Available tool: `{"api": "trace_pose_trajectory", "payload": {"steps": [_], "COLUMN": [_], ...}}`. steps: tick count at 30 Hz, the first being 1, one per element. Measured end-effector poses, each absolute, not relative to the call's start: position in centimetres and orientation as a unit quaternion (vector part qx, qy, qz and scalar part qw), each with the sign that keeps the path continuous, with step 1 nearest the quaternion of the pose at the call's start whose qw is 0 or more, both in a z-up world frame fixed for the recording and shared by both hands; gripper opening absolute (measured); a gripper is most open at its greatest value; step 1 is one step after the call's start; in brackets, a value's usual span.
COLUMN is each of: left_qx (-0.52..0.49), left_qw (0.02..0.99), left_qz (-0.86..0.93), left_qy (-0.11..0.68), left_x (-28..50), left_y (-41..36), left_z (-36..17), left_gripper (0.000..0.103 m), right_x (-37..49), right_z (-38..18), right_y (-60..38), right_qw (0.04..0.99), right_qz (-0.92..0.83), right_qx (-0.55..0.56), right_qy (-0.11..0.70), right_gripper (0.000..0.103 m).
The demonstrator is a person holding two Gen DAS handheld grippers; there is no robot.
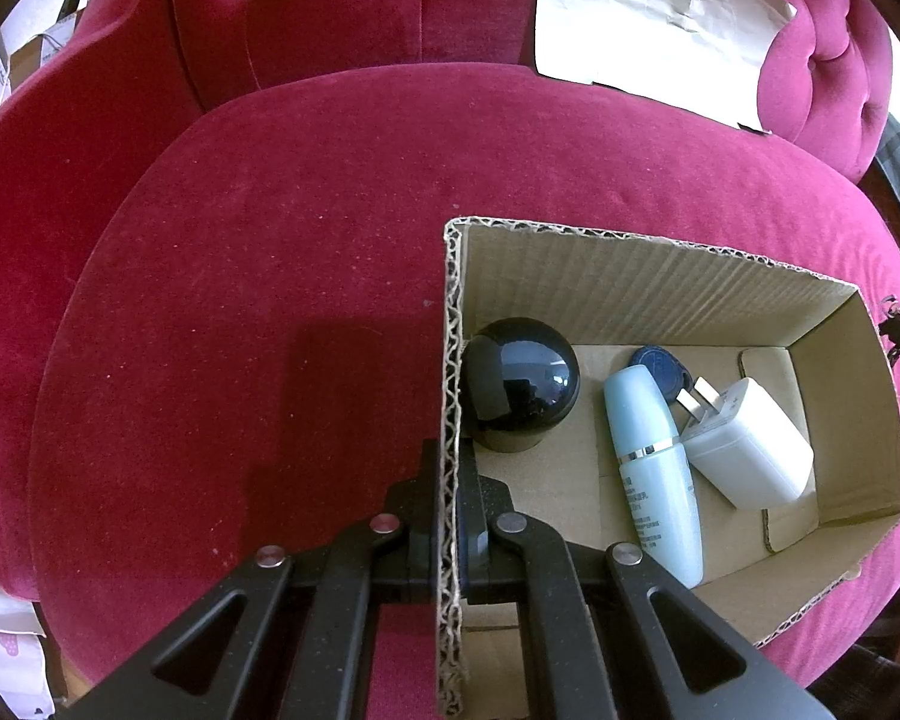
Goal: Organize rigid objects
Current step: 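Close the right gripper on the metal keychain ring, then carry the keychain with the right gripper over the box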
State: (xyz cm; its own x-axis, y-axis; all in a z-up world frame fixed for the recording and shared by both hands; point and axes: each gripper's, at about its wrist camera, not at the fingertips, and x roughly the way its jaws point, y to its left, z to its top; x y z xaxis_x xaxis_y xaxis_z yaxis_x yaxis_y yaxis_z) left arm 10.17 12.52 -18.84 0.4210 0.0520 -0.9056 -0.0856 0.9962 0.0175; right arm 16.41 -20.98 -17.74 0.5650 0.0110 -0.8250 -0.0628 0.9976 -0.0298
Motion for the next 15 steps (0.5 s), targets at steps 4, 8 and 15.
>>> {"api": "trace_pose_trajectory", "payload": {"steps": [4, 8, 15], "left_qx": [-0.015, -0.015, -0.015], "left_qw": [0.843, 0.843, 0.843], "left_qz": [0.041, 0.041, 0.041], "left_qy": [0.536, 0.536, 0.536], "left_x": [10.1, 10.1, 10.1], "left_y": [12.6, 12.6, 12.7], "left_z": [-18.8, -18.8, -18.9], "left_gripper": [0.003, 0.003, 0.003], "right_x": [15.9, 15.6, 15.0], "right_z": [-16.8, -15.9, -13.9], "right_y": [-20.8, -20.5, -19.4], "right_qw": [0.887, 0.891, 0.899], "right_qz": [0.024, 0.029, 0.041], "right_qx": [-0.028, -0.03, -0.031], "right_qy": [0.46, 0.453, 0.436], "right_gripper": [0.016, 0.016, 0.016]}}
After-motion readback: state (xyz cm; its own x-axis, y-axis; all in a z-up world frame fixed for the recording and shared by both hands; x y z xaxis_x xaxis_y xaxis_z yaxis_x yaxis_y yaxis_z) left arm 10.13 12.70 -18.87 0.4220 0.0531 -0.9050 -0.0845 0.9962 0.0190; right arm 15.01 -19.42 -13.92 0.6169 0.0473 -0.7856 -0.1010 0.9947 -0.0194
